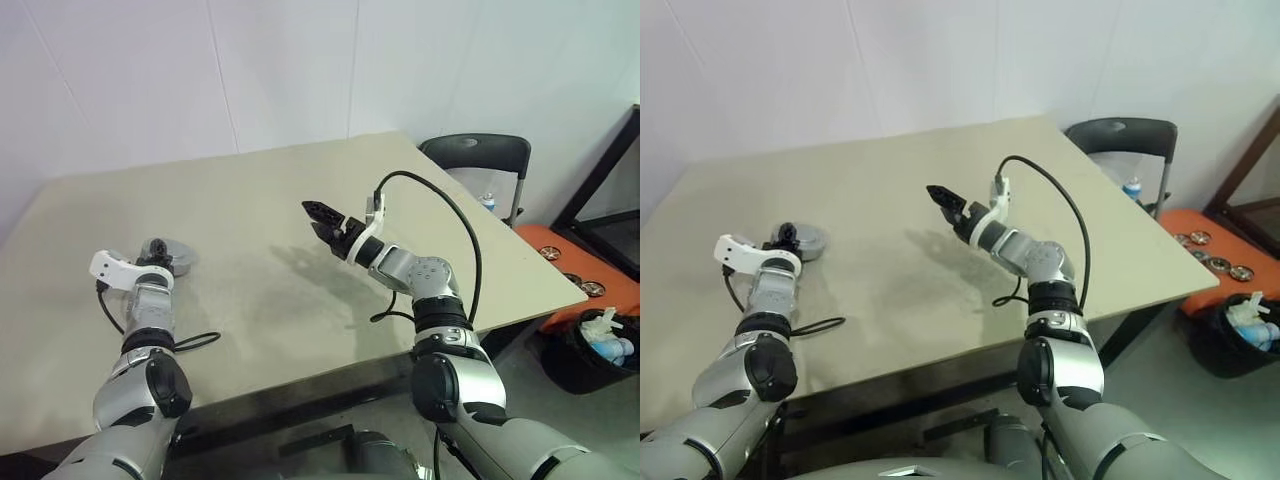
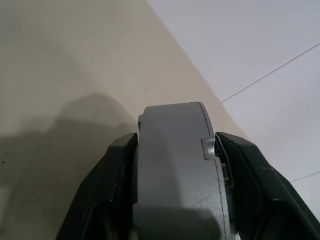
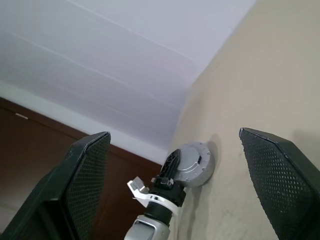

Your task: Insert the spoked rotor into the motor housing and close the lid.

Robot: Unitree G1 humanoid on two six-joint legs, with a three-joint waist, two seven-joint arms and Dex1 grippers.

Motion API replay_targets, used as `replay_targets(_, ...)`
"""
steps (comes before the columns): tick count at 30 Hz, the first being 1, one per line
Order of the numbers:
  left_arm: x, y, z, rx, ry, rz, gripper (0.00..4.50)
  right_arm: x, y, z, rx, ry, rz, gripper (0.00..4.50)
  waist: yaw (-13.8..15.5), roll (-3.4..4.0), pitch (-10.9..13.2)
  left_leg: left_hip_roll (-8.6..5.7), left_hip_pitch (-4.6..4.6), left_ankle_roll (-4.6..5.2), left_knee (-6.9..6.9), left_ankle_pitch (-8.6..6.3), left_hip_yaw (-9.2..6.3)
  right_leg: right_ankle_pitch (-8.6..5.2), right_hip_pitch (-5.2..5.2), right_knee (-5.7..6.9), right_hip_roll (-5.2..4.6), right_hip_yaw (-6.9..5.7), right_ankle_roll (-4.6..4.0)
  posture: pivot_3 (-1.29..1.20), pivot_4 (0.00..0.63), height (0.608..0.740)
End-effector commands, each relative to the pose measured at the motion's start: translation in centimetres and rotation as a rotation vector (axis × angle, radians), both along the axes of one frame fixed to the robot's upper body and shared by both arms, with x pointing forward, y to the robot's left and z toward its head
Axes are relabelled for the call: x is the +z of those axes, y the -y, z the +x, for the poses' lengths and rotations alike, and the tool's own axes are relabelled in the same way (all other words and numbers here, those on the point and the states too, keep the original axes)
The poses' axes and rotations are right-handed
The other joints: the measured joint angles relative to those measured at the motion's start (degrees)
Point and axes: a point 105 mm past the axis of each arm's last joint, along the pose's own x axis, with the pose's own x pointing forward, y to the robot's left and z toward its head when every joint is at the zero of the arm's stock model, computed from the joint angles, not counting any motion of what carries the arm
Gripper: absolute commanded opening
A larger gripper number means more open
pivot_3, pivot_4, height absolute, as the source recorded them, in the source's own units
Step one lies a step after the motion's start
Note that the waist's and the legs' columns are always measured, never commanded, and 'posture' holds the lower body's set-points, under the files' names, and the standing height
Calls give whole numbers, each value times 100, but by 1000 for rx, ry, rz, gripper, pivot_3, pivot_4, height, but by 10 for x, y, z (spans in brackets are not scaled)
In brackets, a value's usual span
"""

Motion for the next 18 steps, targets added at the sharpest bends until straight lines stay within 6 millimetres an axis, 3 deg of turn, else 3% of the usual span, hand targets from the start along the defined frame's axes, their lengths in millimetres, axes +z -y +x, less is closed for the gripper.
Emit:
replay_targets(1,4,-25,-10,96,-32,50,2170,15,-2,3,3,51,7,4298,-11,0,-1,0,2,0,0,0,0,0,0,3,0,1,0,0,0,740)
replay_targets(8,-2,-43,-24,223,-121,72,4445,11,-2,2,6,45,-6,4298,34,-4,-3,-1,20,-20,1,11,-16,3,-13,15,0,-8,-6,0,0,740)
replay_targets(13,-15,-69,-51,389,-273,115,4491,8,-3,2,8,41,-16,4298,19,-5,-4,-3,24,-30,0,16,-13,4,-10,11,-4,-5,-5,0,0,740)
replay_targets(18,-12,-78,-58,422,-308,188,4491,5,-3,2,10,39,-25,4298,21,-4,-4,-3,26,-34,-5,18,-6,4,-11,5,-3,-4,-5,0,0,740)
